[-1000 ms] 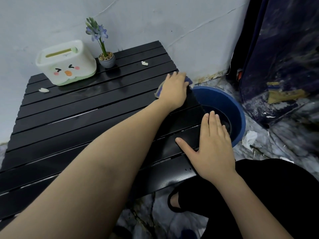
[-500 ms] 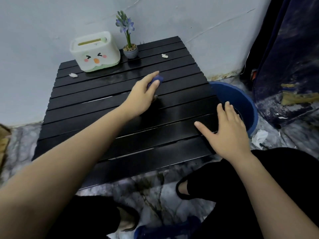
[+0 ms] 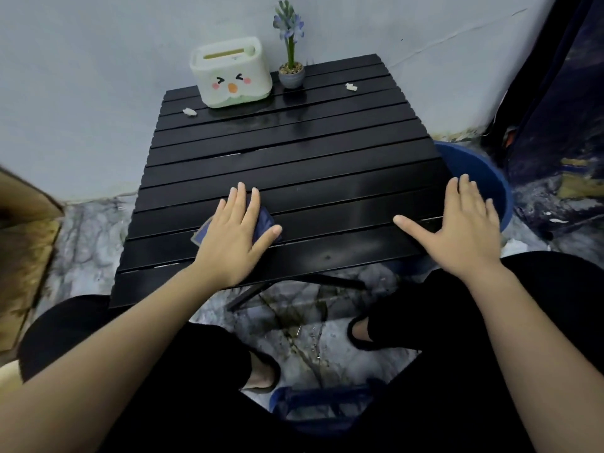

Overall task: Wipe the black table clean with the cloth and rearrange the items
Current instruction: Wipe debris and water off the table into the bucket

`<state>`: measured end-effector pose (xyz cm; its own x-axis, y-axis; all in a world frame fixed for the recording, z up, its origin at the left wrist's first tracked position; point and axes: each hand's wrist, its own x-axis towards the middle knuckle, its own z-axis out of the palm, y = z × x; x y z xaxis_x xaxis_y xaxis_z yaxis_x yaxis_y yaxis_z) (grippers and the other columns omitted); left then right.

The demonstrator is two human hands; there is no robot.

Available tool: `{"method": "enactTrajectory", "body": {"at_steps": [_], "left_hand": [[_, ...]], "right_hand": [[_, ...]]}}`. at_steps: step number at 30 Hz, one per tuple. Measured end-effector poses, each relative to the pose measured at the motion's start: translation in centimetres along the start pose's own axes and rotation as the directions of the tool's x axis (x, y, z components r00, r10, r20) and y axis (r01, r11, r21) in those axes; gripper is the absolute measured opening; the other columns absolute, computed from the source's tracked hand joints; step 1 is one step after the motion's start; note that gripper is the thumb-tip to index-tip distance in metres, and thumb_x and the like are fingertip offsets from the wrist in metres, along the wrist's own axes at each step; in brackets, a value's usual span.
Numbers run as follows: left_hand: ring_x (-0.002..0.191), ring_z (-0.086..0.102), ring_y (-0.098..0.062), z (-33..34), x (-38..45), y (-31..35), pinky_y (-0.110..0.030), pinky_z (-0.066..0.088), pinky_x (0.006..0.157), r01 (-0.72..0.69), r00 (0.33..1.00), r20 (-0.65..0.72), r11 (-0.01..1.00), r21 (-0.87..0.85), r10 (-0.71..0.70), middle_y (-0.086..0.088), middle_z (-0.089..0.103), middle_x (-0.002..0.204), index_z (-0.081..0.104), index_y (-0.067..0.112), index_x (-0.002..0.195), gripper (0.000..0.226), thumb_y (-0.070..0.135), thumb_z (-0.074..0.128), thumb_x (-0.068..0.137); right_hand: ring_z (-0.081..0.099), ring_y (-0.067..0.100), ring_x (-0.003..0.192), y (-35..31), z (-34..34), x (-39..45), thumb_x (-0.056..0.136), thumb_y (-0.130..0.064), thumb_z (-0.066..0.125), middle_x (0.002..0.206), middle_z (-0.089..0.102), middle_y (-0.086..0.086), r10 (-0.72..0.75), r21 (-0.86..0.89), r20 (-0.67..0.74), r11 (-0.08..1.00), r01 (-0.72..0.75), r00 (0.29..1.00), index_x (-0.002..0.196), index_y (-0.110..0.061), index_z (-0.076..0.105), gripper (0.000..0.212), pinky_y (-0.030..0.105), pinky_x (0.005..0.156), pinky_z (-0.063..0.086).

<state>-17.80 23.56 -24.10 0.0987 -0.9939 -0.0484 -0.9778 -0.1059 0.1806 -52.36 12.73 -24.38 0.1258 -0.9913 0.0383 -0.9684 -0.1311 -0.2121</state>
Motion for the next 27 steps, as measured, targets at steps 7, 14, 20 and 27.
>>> {"method": "enactTrajectory", "body": {"at_steps": [7, 14, 20, 27], "left_hand": [[0.154, 0.002, -0.033, 0.7, 7.4, 2.9, -0.043, 0.005, 0.126, -0.105, 0.994, 0.021, 0.993, 0.059, 0.104, -0.020, 0.003, 0.165, 0.005, 0.004, 0.157, 0.073, 0.051, 0.018, 0.103], [0.154, 0.004, -0.032, 1.6, 14.9, 9.5, -0.044, 0.006, 0.126, -0.251, 0.967, 0.062, 0.966, 0.069, 0.247, -0.019, 0.006, 0.166, 0.005, 0.001, 0.157, 0.066, 0.042, 0.019, 0.106], [0.154, 0.005, -0.033, 2.3, 20.9, 17.1, -0.043, 0.005, 0.126, -0.378, 0.924, 0.088, 0.922, 0.081, 0.371, -0.019, 0.006, 0.166, 0.005, 0.000, 0.157, 0.065, 0.040, 0.019, 0.107], [0.145, 0.031, -0.031, 3.3, 25.3, 23.8, -0.043, 0.016, 0.123, -0.527, 0.850, 0.055, 0.842, 0.117, 0.524, -0.014, 0.041, 0.153, 0.038, 0.006, 0.146, 0.054, 0.039, 0.022, 0.107]], "right_hand": [[0.015, 0.035, 0.155, 0.1, 0.3, 0.0, 0.073, -0.096, 0.020, 0.166, 0.016, 0.023, -0.023, -0.031, -0.015, 0.999, 0.023, 1.000, 0.157, 0.002, 0.018, 0.129, 0.055, 0.123, 0.018], [0.014, 0.034, 0.155, 0.2, 0.6, 0.1, 0.075, -0.095, 0.022, 0.166, 0.015, 0.023, -0.021, -0.032, -0.018, 0.999, 0.021, 1.000, 0.157, 0.002, 0.018, 0.127, 0.053, 0.124, 0.017], [0.013, 0.033, 0.156, 0.2, 0.6, 0.2, 0.076, -0.095, 0.021, 0.166, 0.016, 0.023, -0.023, -0.030, -0.025, 0.999, 0.022, 0.999, 0.157, 0.002, 0.018, 0.126, 0.050, 0.126, 0.014], [0.008, 0.031, 0.157, 0.7, 0.7, 0.2, 0.078, -0.094, 0.022, 0.167, 0.013, 0.022, -0.040, 0.013, -0.021, 0.999, 0.041, 0.999, 0.157, 0.003, 0.016, 0.125, 0.047, 0.127, 0.009]]}}
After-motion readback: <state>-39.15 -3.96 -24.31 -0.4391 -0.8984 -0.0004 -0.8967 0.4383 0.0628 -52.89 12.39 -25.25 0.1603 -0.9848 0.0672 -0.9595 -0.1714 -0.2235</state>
